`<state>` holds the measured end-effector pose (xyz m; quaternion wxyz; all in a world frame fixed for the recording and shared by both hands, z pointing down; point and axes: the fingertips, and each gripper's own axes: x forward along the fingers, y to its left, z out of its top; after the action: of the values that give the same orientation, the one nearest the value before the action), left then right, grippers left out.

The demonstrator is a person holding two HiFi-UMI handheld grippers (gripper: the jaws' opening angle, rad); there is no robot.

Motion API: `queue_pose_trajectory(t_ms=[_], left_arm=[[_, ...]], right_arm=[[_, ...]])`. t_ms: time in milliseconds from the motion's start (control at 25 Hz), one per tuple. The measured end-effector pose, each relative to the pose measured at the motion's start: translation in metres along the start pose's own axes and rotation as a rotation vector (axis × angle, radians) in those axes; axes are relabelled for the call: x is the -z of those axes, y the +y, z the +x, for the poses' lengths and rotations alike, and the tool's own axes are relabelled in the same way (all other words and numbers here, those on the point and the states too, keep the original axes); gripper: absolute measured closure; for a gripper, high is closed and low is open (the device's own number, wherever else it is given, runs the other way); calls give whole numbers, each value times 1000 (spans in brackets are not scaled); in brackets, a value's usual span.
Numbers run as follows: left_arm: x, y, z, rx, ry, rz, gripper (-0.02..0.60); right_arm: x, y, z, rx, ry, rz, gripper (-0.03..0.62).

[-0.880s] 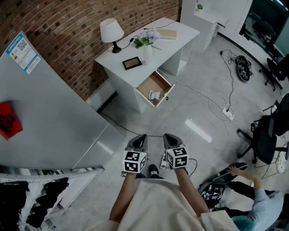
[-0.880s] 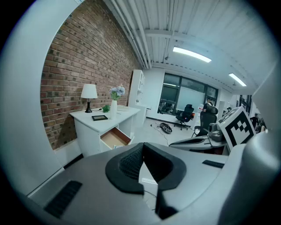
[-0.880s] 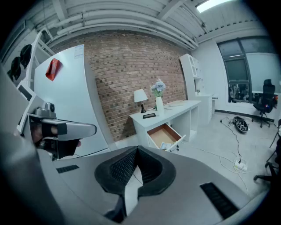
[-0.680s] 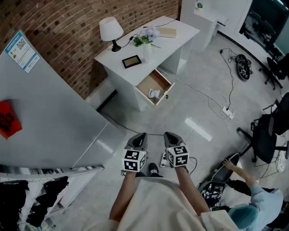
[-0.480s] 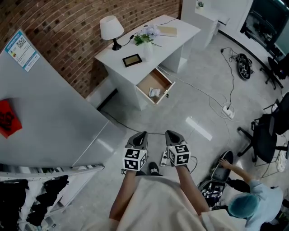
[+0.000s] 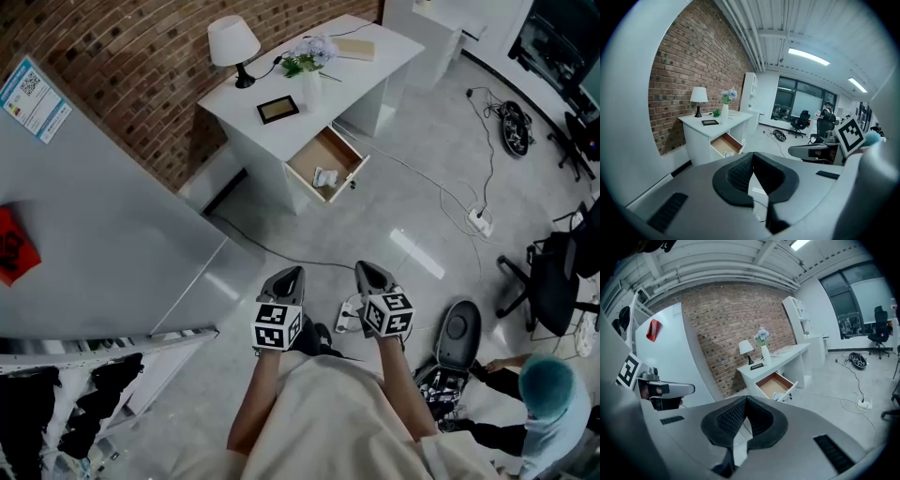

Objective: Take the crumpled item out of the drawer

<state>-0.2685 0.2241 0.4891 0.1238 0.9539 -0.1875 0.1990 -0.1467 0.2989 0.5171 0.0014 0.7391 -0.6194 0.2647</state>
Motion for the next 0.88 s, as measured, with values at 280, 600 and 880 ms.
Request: queue_pose_trajectory(t_ms=[280, 600, 880], left_arm=[[-2, 16, 20, 7, 29, 3, 565], [-30, 35, 91, 51, 51, 5, 565], [-68, 53, 174, 105, 68, -17, 565]], right_arm=[[6, -13, 23, 22, 29, 42, 569], [-13, -49, 71, 49, 59, 50, 569], [-47, -102, 122, 114, 91, 69, 569]])
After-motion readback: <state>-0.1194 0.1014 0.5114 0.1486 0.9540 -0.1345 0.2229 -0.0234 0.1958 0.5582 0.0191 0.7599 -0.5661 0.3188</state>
